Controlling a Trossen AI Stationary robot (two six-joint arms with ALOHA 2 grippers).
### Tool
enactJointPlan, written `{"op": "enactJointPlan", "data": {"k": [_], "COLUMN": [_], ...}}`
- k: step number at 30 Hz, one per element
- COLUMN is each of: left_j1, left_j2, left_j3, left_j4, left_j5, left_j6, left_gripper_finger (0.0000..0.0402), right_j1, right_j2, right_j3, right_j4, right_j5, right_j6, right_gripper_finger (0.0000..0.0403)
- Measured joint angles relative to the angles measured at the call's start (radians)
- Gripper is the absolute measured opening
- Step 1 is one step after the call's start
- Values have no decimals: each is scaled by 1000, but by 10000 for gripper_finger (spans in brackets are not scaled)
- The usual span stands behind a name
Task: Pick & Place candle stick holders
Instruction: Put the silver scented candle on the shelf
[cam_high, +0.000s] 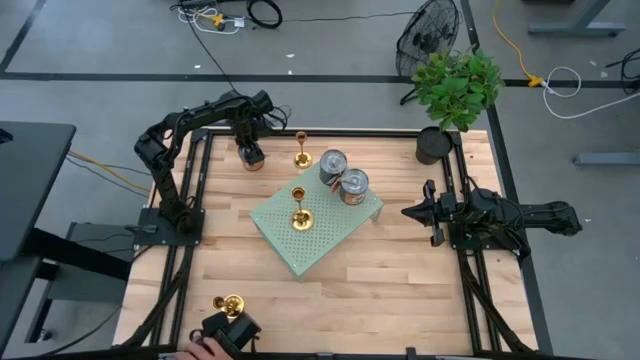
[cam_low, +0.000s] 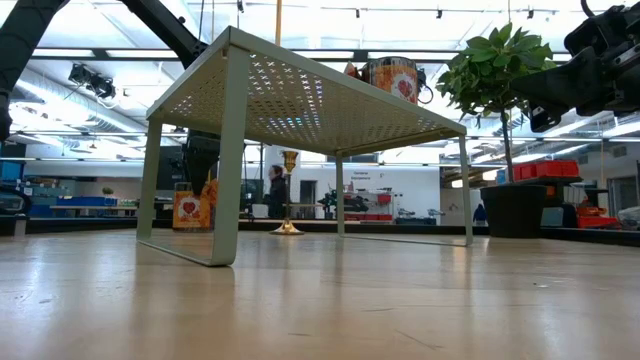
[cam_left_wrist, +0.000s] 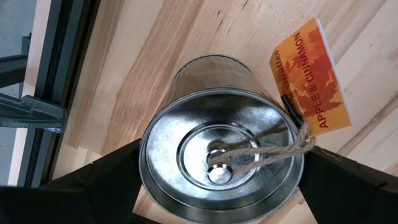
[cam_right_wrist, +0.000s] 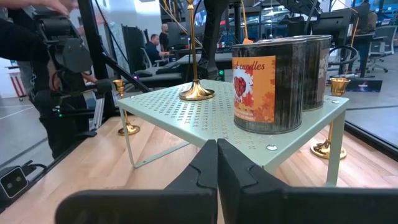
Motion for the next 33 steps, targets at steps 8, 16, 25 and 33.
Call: {"op": "enactJointPlan", "data": {"k": [8,16,25,33], "left_j1": [0,0,0,0], "left_j2": [0,0,-18,-57], "left_j3": [0,0,0,0], "left_j4": [0,0,-1,-3], "left_j5": [0,0,0,10], "left_j6": [0,0,-1,-31], "left_gripper_finger": [376,376,376,376], "right_j1": [0,0,0,0], "right_j2": [0,0,0,0], "right_j3": [0,0,0,0], "right_j4": [0,0,0,0], "right_j5": [0,0,0,0], "right_j6": [0,0,0,0], "right_gripper_finger": [3,3,3,3]}}
